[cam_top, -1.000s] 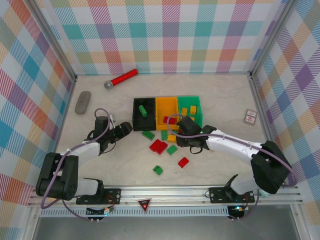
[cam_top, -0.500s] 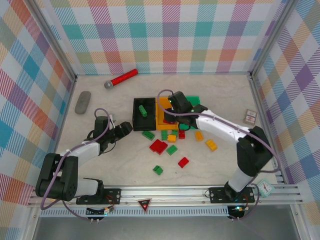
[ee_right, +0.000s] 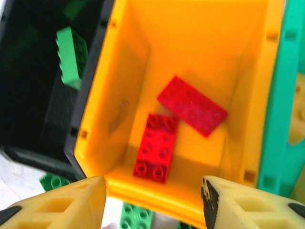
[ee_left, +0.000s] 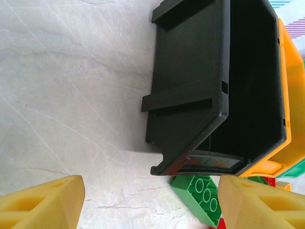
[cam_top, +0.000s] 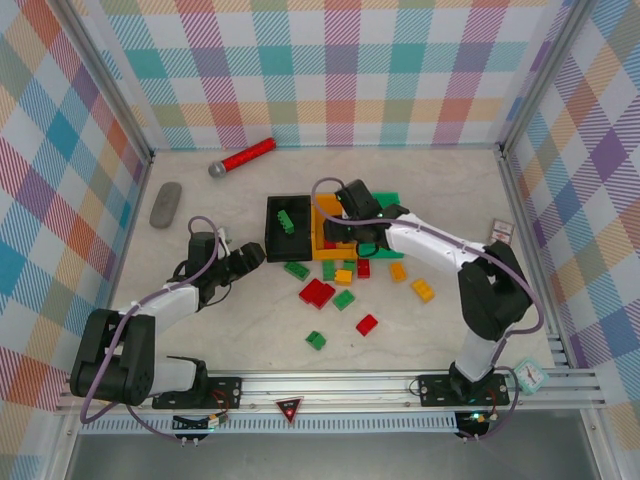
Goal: Sort the legos into containers by color
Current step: Place the lego in the container, then move the legos to the bottom-center of the table.
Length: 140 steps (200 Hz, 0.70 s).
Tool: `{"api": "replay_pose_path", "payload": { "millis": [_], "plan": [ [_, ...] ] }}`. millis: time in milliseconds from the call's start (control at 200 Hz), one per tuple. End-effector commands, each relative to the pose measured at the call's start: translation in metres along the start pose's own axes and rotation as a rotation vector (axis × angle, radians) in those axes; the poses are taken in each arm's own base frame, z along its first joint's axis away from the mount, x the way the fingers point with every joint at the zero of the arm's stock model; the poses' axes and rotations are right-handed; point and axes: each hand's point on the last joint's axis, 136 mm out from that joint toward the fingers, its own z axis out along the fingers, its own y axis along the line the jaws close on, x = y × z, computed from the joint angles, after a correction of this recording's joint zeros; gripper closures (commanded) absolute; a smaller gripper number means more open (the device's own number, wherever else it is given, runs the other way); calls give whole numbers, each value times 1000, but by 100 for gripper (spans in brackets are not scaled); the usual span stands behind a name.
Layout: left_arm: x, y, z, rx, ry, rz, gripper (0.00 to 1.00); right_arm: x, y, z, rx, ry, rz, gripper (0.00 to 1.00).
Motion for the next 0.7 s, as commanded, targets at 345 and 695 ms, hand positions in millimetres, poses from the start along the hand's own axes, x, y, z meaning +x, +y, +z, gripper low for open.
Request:
{"api": "replay_pose_path", "payload": {
  "millis": [345, 695],
  "plan": [
    [6, -24, 2, 95, -4, 71, 26, 53, -41, -47, 70, -46, 47, 43],
    [23, -53, -1, 86, 9, 278, 26, 62, -63, -51, 98, -53, 59, 43]
  ]
}}
